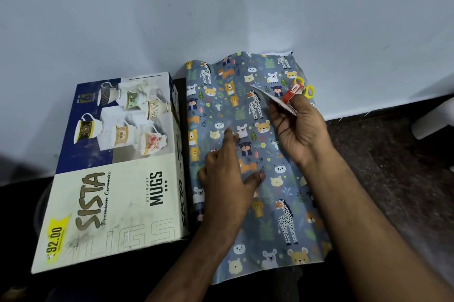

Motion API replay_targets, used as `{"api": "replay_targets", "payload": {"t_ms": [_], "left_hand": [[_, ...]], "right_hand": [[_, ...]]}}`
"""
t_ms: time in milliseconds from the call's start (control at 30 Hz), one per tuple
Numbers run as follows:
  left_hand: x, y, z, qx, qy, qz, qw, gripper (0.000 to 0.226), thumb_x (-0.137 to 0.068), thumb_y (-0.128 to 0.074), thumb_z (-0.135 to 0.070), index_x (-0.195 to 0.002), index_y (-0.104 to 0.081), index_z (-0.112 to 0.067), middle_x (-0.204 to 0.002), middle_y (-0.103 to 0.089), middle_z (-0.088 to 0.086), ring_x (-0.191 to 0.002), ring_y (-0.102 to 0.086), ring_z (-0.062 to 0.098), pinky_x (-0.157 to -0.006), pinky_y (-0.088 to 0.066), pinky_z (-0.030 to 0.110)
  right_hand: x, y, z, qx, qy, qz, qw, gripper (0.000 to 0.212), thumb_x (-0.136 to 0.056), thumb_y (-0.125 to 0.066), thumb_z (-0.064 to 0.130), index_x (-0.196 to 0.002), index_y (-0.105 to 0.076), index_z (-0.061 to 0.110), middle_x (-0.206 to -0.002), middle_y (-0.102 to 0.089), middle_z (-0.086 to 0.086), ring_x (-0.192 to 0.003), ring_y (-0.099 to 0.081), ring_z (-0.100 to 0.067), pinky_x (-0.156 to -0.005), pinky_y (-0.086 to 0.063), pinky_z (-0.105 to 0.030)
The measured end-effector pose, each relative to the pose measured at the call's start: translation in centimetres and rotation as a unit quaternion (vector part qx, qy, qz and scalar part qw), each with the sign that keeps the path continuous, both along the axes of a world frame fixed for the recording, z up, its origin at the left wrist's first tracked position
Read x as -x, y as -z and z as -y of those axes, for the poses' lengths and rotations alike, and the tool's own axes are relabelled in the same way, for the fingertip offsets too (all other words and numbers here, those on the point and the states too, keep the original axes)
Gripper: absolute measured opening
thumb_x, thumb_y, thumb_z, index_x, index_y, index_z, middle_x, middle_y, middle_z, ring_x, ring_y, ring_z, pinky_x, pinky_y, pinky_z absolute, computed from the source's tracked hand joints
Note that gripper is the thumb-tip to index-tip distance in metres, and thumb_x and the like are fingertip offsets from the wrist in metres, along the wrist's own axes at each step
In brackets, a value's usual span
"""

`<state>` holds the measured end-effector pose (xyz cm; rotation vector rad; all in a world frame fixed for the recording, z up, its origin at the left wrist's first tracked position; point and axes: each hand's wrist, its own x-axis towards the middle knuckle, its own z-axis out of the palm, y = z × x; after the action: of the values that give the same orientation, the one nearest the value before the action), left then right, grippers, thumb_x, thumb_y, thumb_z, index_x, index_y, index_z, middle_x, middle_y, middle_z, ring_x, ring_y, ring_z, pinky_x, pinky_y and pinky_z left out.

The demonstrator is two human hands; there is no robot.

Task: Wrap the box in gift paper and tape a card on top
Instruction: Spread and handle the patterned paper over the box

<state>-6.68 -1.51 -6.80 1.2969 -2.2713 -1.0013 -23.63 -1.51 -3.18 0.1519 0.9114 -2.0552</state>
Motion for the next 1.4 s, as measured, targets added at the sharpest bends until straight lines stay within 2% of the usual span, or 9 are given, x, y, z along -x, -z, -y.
{"api": "replay_targets", "payload": {"t_ms": [233,400,633,800,1033,1133,1233,1300,1400], "left_hand": [[-0.1,-1.4,0.3,0.064,0.025,0.067,0.995,0.105,-0.085,-0.074,-0.051,-0.163,-0.007,-0.031,-0.143,-0.05,-0.015,-0.128,-0.037,0.019,-0.095,-0.021,0.037],[0.2,-0.9,-0.5,0.234,0.06,0.147,0.959,0.07,-0.09,-0.053,-0.057,-0.149,-0.047,-0.022,-0.119,-0.059,-0.001,-0.106,-0.052,0.029,-0.093,-0.036,0.049],[0.5,-1.1,-0.8,0.229,0.038,0.151,0.961,0.053,-0.085,-0.062,-0.059,-0.126,-0.063,-0.026,-0.12,-0.059,0.001,-0.112,-0.053,0.03,-0.093,-0.034,0.048],[-0.8,-1.8,-0.8,0.205,-0.039,0.216,0.954,0.078,-0.073,-0.079,-0.058,-0.136,-0.06,-0.015,-0.152,-0.043,0.025,-0.142,-0.036,0.049,-0.11,-0.034,0.062],[-1.8,-3.2,-1.6,0.083,-0.021,0.212,0.973,0.098,-0.092,-0.062,-0.059,-0.162,-0.012,-0.013,-0.162,0.015,0.031,-0.154,0.003,0.046,-0.125,-0.02,0.048],[-1.7,-3.2,-1.9,0.07,-0.031,0.082,0.994,0.098,-0.083,-0.084,-0.032,-0.158,-0.025,-0.013,-0.163,0.021,0.026,-0.156,0.005,0.04,-0.126,-0.016,0.041],[-1.8,-3.6,-2.0,0.034,-0.052,-0.025,0.998,0.104,-0.074,-0.087,-0.003,-0.158,-0.027,-0.016,-0.167,0.011,0.021,-0.156,-0.008,0.022,-0.117,-0.011,0.011],[-1.9,-3.9,-2.0,0.003,-0.065,-0.077,0.995,0.104,-0.076,-0.079,0.004,-0.16,-0.023,-0.017,-0.164,-0.025,0.019,-0.147,-0.033,0.017,-0.103,-0.018,0.0],[-2.1,-5.5,-2.1,-0.037,-0.099,-0.148,0.983,0.09,-0.082,-0.07,0.0,-0.159,-0.028,-0.023,-0.127,-0.069,0.004,-0.112,-0.067,0.022,-0.082,-0.043,0.014]], "right_hand": [[-0.1,0.9,0.9,-0.011,0.017,-0.096,0.995,0.022,-0.1,-0.053,-0.003,-0.117,-0.053,0.012,-0.105,-0.065,-0.012,-0.087,-0.069,-0.022,-0.078,-0.061,-0.033],[0.9,0.5,0.6,-0.024,0.026,-0.084,0.996,0.02,-0.096,-0.057,-0.002,-0.111,-0.057,0.011,-0.114,-0.066,-0.018,-0.089,-0.069,-0.024,-0.076,-0.06,-0.031],[-0.1,-0.5,-0.2,-0.096,-0.033,-0.256,0.961,0.011,-0.103,-0.049,0.004,-0.111,-0.056,0.007,-0.092,-0.067,-0.009,-0.072,-0.068,-0.014,-0.063,-0.056,-0.024],[0.2,-1.3,-2.4,-0.213,-0.086,-0.407,0.884,0.026,-0.09,-0.057,0.037,-0.096,-0.055,0.012,-0.088,-0.062,-0.011,-0.079,-0.059,-0.024,-0.067,-0.049,-0.043],[0.1,-0.2,-4.3,-0.345,-0.19,-0.579,0.714,0.007,-0.1,-0.053,0.016,-0.094,-0.05,0.014,-0.083,-0.059,-0.002,-0.074,-0.053,-0.019,-0.063,-0.04,-0.035],[-0.5,0.6,-4.1,-0.355,-0.214,-0.551,0.725,0.011,-0.1,-0.054,0.016,-0.106,-0.055,0.008,-0.099,-0.068,-0.015,-0.088,-0.064,-0.033,-0.072,-0.05,-0.042],[-1.5,0.9,-4.3,-0.325,-0.214,-0.476,0.789,0.027,-0.095,-0.058,0.027,-0.114,-0.058,0.009,-0.101,-0.07,-0.016,-0.088,-0.068,-0.036,-0.066,-0.049,-0.039],[-1.6,1.1,-4.3,-0.305,-0.2,-0.441,0.82,0.029,-0.092,-0.058,0.033,-0.109,-0.058,0.009,-0.102,-0.071,-0.019,-0.094,-0.069,-0.041,-0.069,-0.051,-0.041],[-1.9,0.6,-4.1,-0.273,-0.172,-0.414,0.851,0.018,-0.1,-0.056,0.026,-0.106,-0.058,0.01,-0.097,-0.073,-0.016,-0.085,-0.071,-0.036,-0.067,-0.055,-0.044]]}}
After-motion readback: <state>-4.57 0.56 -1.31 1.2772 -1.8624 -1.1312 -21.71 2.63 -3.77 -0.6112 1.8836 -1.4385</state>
